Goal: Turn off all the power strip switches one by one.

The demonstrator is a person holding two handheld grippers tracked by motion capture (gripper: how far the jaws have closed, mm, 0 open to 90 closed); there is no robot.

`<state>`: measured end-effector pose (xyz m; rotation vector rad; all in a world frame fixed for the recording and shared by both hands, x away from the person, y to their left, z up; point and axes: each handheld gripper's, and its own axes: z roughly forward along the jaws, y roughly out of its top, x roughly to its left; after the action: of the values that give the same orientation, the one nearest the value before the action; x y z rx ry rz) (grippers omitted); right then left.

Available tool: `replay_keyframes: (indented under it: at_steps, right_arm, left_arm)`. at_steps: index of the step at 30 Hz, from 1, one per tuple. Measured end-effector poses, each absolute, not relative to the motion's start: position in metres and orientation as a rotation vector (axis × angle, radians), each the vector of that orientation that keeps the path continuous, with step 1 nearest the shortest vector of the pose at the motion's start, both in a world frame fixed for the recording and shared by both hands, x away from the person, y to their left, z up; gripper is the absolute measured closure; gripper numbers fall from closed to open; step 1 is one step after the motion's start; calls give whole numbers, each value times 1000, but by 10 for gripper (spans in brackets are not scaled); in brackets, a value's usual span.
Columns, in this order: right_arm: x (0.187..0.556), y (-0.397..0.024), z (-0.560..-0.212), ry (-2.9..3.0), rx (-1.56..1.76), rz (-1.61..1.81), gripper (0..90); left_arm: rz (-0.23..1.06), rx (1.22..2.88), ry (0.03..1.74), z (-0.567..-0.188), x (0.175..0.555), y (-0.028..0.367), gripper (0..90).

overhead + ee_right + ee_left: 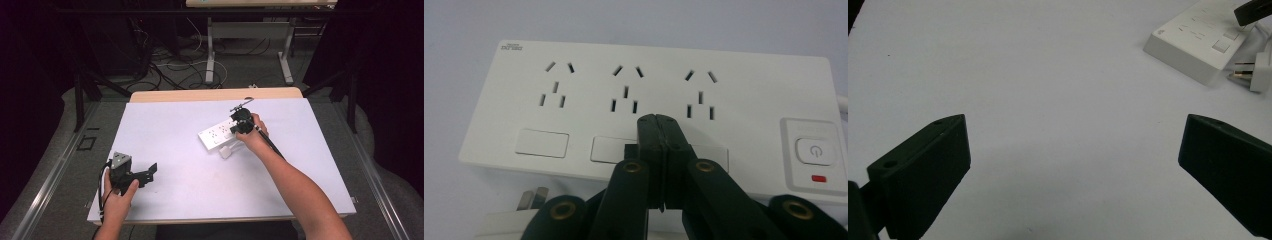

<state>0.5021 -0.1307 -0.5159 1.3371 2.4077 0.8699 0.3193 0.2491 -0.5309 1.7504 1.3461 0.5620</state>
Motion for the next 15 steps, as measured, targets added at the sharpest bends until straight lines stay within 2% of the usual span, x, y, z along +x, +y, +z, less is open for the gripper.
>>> replay_keyframes:
  at_steps: [15]
  right_arm:
    - [495, -117, -516, 2436, 1291, 936, 900]
  left_arm:
    - [560, 1749, 1348, -531, 320, 249, 3]
